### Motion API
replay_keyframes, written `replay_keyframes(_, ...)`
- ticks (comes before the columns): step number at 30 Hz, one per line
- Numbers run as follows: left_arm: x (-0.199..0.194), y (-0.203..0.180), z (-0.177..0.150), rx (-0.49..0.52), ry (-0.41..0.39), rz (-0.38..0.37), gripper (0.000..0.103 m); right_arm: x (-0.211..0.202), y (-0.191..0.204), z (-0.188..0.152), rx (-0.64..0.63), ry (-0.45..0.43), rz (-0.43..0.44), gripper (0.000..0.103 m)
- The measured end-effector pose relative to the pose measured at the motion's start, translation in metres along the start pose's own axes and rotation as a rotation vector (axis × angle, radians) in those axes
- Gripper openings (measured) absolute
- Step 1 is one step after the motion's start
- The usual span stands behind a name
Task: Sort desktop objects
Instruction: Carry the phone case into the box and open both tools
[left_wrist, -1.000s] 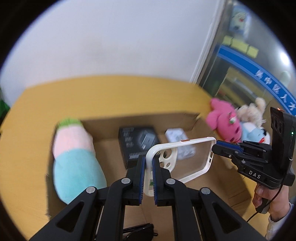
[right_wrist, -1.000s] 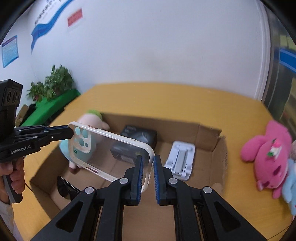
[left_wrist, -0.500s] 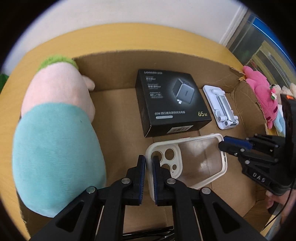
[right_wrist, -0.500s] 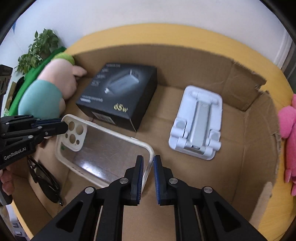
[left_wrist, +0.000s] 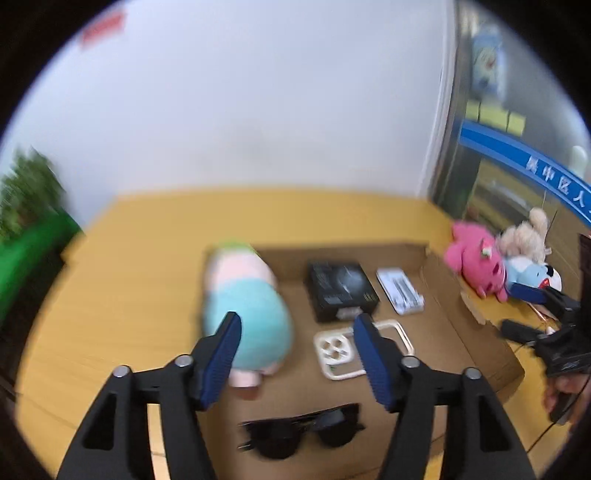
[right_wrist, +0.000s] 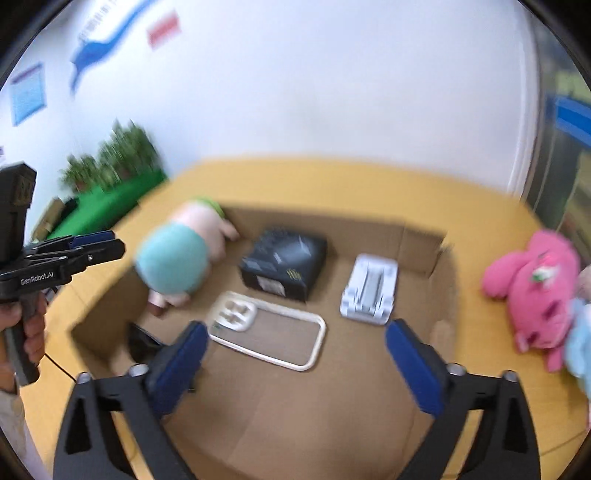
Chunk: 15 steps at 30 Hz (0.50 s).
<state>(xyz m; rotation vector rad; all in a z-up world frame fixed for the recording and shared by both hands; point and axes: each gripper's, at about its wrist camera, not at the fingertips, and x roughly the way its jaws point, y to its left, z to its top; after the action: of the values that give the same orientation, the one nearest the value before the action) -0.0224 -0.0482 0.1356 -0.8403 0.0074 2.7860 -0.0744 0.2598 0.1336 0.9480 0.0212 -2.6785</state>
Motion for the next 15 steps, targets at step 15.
replay_keyframes(15, -0.035, 0.016, -0.112, -0.013, -0.072, 0.141, 0.082, -0.032, 0.034, -0.111, 0.073, -0.181, -0.180, 0.103)
